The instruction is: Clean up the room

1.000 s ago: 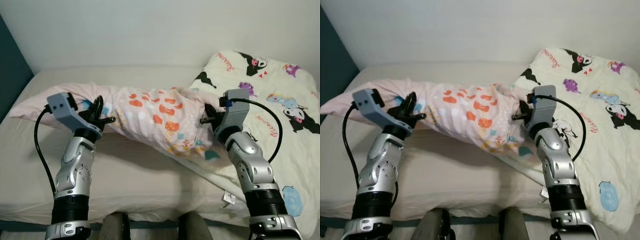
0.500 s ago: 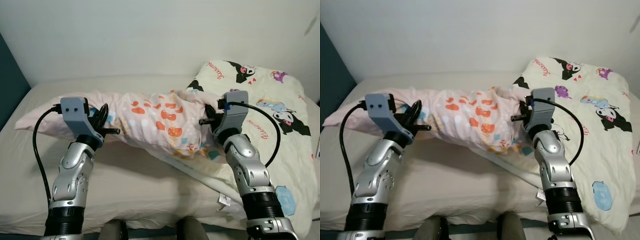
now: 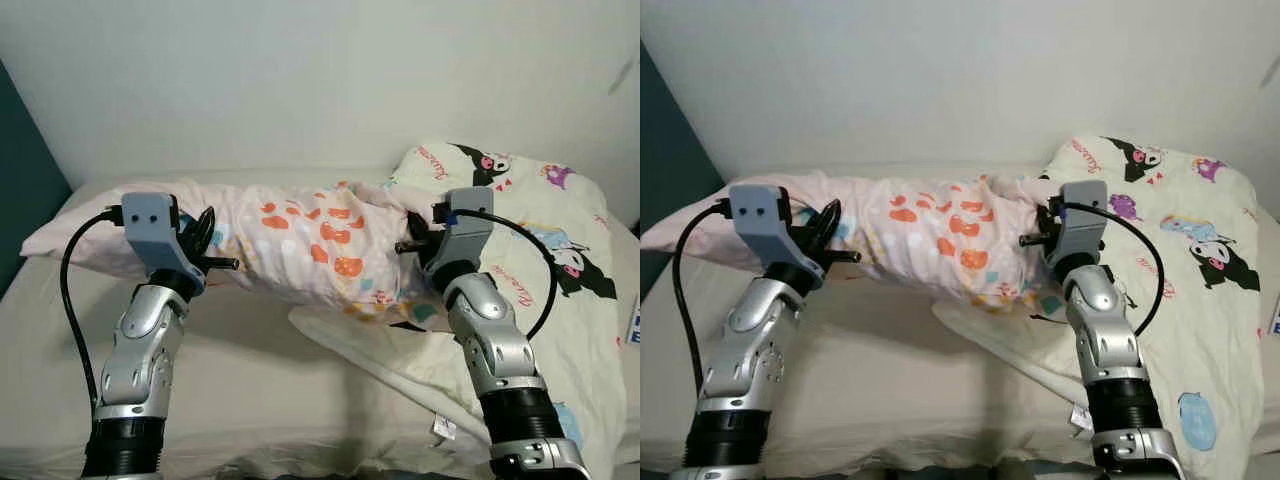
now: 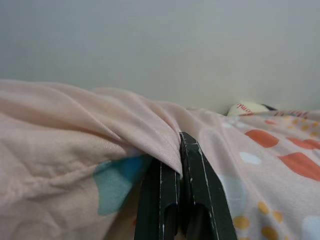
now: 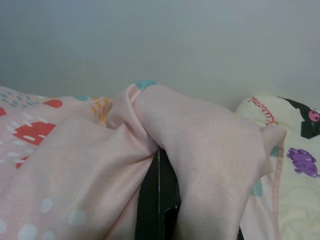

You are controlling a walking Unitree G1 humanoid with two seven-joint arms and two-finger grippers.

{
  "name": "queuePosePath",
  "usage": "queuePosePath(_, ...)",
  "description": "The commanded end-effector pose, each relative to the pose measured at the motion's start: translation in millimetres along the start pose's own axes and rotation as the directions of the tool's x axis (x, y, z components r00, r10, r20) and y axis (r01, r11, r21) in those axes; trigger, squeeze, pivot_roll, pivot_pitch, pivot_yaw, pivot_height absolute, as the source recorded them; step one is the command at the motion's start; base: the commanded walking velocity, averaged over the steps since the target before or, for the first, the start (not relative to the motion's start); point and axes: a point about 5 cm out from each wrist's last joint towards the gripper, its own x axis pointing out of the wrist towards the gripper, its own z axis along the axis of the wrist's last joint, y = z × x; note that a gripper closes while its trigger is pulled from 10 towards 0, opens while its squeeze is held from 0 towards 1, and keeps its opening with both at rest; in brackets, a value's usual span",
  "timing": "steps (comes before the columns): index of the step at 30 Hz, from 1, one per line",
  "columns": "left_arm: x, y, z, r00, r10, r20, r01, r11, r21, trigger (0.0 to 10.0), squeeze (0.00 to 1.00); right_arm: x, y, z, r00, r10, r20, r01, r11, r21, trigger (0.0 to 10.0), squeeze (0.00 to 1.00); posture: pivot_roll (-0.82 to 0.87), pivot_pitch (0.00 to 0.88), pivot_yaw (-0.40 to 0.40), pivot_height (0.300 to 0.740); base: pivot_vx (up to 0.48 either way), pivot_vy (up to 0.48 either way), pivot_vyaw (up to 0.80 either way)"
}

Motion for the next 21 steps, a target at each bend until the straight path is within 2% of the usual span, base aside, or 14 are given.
queuePosePath(1,0.3,-9.5,5,0.999,-0.052,0.008,0.051,0.998,0.037,10.0,0.0,2.2,9.4,4,0.999,0.043,0.021,-0.043,0.999,-0.003,10.0,0.0,-0.02,0.088,-0.042,0.7,0.0,0.0,0.0)
queuePosePath(12,-3.2,-3.0,4,1.0,-0.017,0.008,0.017,0.998,0.053,10.0,0.0,-2.6,12.8,-8,0.998,0.055,-0.022,-0.056,0.998,-0.017,10.0,0.0,-0.02,0.085,-0.042,0.7,0.0,0.0,0.0)
queuePosePath(16,-2.7,-0.4,5,1.0,-0.007,0.008,0.006,0.998,0.062,10.0,0.0,-5.1,11.1,-9,0.999,0.047,-0.018,-0.047,0.999,0.003,10.0,0.0,-0.02,0.083,-0.039,0.7,0.0,0.0,0.0)
queuePosePath(21,-2.4,-0.8,4,1.0,-0.008,-0.002,0.009,0.997,0.076,10.0,0.0,-6.0,5.4,-8,1.0,0.024,-0.01,-0.024,1.0,0.003,10.0,0.0,-0.02,0.082,-0.034,0.72,0.0,0.0,0.0)
